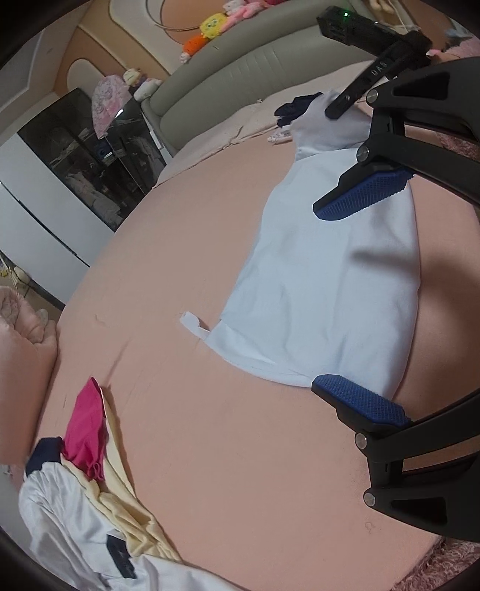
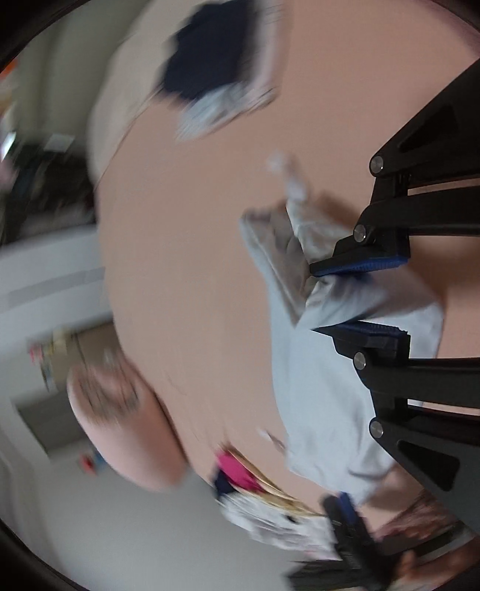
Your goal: Fold clothes
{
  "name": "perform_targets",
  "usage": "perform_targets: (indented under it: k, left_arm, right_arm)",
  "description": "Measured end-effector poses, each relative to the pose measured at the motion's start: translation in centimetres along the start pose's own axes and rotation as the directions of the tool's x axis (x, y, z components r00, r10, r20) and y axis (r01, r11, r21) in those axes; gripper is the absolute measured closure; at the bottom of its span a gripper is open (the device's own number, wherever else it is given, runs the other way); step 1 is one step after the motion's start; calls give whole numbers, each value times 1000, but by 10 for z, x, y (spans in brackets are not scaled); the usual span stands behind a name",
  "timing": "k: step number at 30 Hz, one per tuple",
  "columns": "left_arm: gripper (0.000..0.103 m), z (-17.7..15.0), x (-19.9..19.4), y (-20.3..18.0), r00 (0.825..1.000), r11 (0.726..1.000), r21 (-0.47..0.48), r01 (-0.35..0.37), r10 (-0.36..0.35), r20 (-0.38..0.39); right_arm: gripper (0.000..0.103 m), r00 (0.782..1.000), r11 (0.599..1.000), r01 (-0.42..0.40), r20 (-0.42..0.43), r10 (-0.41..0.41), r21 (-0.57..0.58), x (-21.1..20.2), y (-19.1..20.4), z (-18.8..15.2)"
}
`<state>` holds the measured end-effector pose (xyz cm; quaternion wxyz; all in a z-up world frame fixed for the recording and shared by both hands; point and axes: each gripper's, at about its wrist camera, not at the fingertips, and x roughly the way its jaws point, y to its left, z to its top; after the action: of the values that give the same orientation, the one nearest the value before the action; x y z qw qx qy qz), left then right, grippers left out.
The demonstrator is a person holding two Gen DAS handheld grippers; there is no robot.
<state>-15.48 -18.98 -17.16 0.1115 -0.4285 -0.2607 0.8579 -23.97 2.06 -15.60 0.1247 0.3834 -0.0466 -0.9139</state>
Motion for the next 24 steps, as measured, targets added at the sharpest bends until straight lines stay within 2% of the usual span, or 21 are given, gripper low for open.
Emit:
perform_targets:
  k: [2,4,6,8,9,12,14,15,16,17,18,20,22,24]
  left_arm:
    - [17,-1,0,0,1000,1000,5,6,-6,-3]
    - [17,-1,1,1,1000,1000,8,13,-13,-6]
    - [17,-1,1,2,1000,1000,6,21,-21,-9]
    - [17,-1,2,2,1000,1000,10,26,-25,-17]
    - [17,-1,3,1,1000,1000,18,21,-20,-21]
    - [17,-2,4,-1,1000,999,29,23,-22,-22]
    - [17,-1,7,-1,999,999,22,27,-26,-27]
    - [17,0,9,-1,999,999,16,28,-27,-31]
    - [17,0,11,-1,999,1000,10,29,-28,-35]
    - [17,0,13,-1,999,1000,6,30,-29,-36]
    - [17,0,14,-1,999,1000,3,30,-30,-36]
    - [17,-1,14,-2,999,1000,8,28,-28,-34]
    - [17,-1,12,-4,999,999,26,25,-24,-23]
    - [17,-2,8,-8,1000,998,52,20,-20,-6]
  right_arm:
    - [81,999,994,-33,-9,32,-102,-4,11,-10]
    - [82,996,979,-81,-55,72,-186,8,35,-18]
    - [82,987,968,-127,-127,101,-218,32,55,-29]
    - [82,969,963,-176,-207,133,-203,57,64,-46]
    - [82,967,965,-176,-216,133,-195,59,63,-56]
    - [82,965,965,-238,-143,221,-108,20,48,-54]
    - [81,970,970,-240,-51,238,-39,-13,36,-46]
    - [74,976,976,-219,7,219,6,-33,24,-45]
    - [56,982,981,-185,54,182,61,-48,11,-47]
    - [44,988,982,-138,89,128,126,-59,-3,-52]
    - [25,990,977,-93,120,71,192,-70,-18,-57]
    - [23,989,946,-10,145,-39,325,-85,-46,-67]
    - [23,991,887,71,66,-113,456,-75,-75,-74]
    - [23,992,801,121,-33,-126,586,-60,-100,-85]
